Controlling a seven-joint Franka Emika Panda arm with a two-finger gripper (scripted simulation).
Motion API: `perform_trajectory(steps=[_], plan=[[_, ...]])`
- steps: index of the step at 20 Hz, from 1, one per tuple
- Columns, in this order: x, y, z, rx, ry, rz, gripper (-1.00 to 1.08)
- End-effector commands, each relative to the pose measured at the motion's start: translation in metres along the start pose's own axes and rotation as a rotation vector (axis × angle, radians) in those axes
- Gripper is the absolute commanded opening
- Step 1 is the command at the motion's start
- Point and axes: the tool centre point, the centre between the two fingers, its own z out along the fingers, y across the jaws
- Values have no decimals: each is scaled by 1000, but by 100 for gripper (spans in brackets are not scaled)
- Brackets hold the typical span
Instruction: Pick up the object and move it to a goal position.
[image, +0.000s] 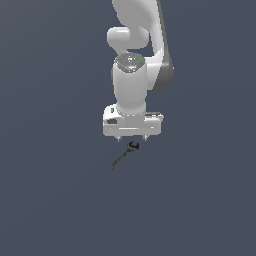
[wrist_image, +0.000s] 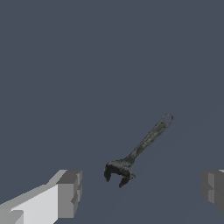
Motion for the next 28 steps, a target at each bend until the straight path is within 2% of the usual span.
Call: perform_trajectory(steps=[1, 11, 28], plan=[[-1, 1, 3, 0, -2, 17, 100], [-5, 8, 27, -3, -15, 180, 100], [-25, 32, 97, -40, -41, 665, 100]])
